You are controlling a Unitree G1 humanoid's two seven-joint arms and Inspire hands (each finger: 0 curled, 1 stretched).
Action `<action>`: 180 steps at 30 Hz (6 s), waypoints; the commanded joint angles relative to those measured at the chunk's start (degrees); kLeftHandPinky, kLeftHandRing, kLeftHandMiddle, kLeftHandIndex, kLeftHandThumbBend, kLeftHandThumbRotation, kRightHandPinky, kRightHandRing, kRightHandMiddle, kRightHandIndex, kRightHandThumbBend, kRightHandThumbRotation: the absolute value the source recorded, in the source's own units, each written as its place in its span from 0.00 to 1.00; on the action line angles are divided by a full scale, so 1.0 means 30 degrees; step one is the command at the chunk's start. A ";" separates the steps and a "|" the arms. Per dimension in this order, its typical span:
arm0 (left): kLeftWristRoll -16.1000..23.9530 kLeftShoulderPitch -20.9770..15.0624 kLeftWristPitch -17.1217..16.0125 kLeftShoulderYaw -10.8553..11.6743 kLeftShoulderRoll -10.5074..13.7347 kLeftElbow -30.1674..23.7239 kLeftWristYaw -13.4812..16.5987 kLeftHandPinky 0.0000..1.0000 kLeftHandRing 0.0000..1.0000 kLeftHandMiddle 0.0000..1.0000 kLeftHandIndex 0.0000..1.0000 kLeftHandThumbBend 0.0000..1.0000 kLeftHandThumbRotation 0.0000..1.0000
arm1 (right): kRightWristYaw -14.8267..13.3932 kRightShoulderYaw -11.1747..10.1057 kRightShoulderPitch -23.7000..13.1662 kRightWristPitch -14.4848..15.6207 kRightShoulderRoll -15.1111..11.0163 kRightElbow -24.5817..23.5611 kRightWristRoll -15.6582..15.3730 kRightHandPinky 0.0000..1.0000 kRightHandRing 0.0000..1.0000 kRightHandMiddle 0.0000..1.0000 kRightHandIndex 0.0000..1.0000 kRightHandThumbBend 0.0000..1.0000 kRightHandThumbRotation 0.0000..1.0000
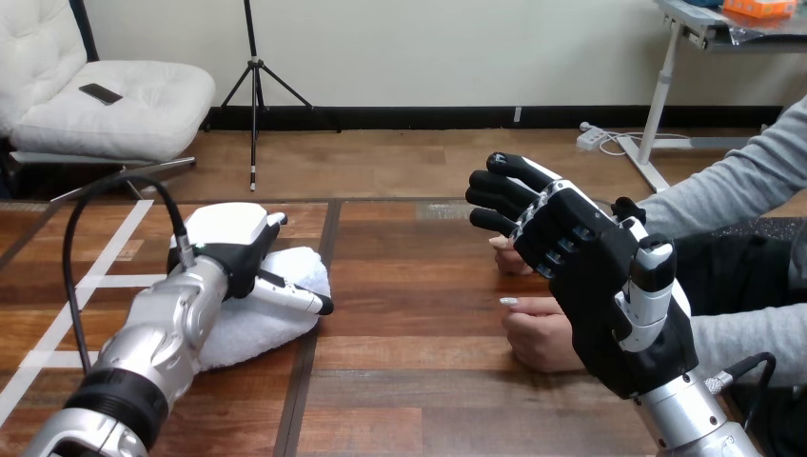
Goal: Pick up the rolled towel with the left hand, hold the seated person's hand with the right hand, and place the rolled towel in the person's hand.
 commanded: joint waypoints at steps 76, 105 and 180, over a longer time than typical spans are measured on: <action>0.0940 0.0319 0.3954 -0.1229 0.0983 -0.6069 -0.4638 1.00 1.00 1.00 0.96 1.00 0.62 | -0.0301 -0.0409 -0.1074 -0.1019 0.0046 -0.0287 0.0374 0.80 0.84 0.82 0.83 1.00 1.00; 0.0485 0.1879 0.2971 -0.0861 0.0140 -0.5796 -0.1385 0.84 0.88 0.90 0.89 1.00 0.50 | -0.0194 -0.0474 -0.1164 -0.1040 0.0027 -0.0371 0.0609 0.80 0.83 0.83 0.83 1.00 1.00; -0.1211 0.2772 0.2380 0.0222 -0.0186 -0.6323 0.2632 0.25 0.35 0.44 0.48 0.71 0.00 | -0.0130 -0.0645 -0.1354 -0.1110 0.0061 -0.0191 0.0820 0.73 0.82 0.82 0.81 1.00 1.00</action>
